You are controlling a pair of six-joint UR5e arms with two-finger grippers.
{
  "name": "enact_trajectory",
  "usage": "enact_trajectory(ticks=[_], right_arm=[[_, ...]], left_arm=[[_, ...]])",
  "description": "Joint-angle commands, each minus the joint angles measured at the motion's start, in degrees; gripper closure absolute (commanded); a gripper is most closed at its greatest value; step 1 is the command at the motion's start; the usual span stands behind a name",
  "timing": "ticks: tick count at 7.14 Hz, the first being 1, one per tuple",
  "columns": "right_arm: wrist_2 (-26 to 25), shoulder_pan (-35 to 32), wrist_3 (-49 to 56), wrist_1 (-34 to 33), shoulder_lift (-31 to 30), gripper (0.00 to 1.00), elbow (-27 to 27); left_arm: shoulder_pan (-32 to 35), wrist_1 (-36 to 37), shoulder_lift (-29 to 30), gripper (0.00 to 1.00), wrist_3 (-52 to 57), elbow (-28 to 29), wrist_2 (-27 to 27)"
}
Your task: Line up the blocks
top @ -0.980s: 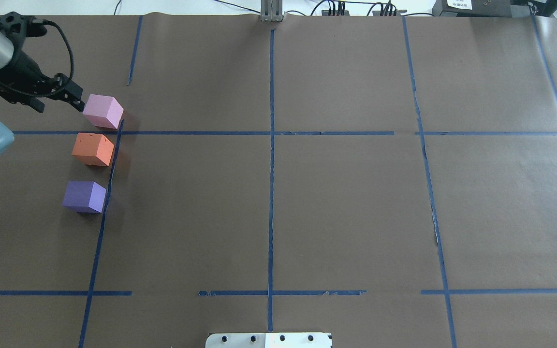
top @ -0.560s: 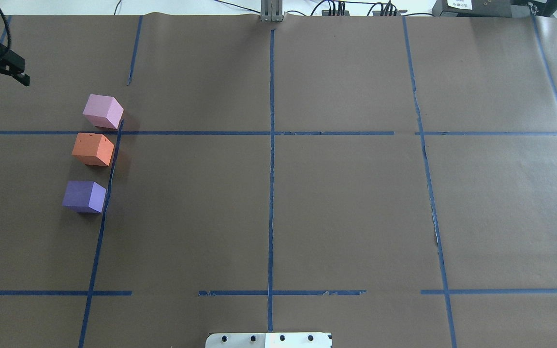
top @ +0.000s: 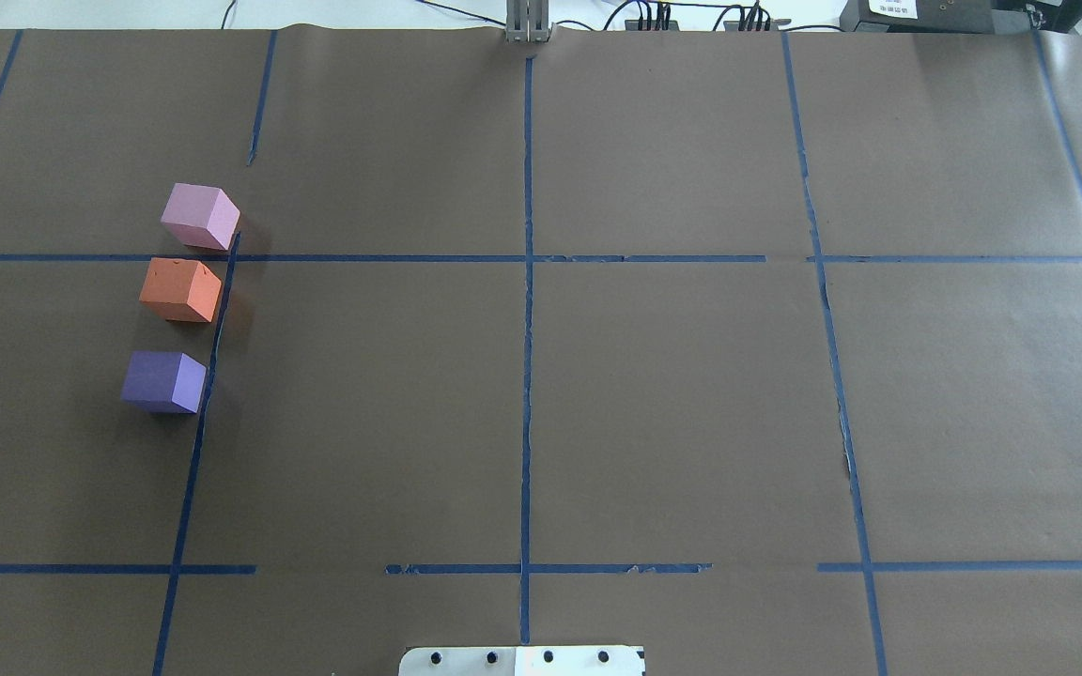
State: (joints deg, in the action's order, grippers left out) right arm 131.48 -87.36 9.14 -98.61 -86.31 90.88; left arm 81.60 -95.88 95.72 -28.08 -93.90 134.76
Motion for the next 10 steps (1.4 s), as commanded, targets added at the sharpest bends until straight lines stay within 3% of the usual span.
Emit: enact_trajectory(ticks=[1, 3, 6, 10], right_arm=[[0.0, 0.0, 0.0, 0.0, 0.0, 0.0, 0.0], [0.0, 0.0, 0.0, 0.0, 0.0, 0.0, 0.0], [0.0, 0.0, 0.0, 0.0, 0.0, 0.0, 0.0], [0.0, 0.0, 0.0, 0.0, 0.0, 0.0, 0.0]], left_arm=[[6.4, -2.6, -1.2, 0.0, 16.0, 6.1, 4.0], [11.7, -1.9, -1.2, 0.0, 28.4, 7.1, 3.7], [13.7, -1.3, -3.3, 0.0, 33.1, 2.2, -2.4], [13.7, -1.2, -4.1, 0.0, 33.2, 2.5, -1.9]])
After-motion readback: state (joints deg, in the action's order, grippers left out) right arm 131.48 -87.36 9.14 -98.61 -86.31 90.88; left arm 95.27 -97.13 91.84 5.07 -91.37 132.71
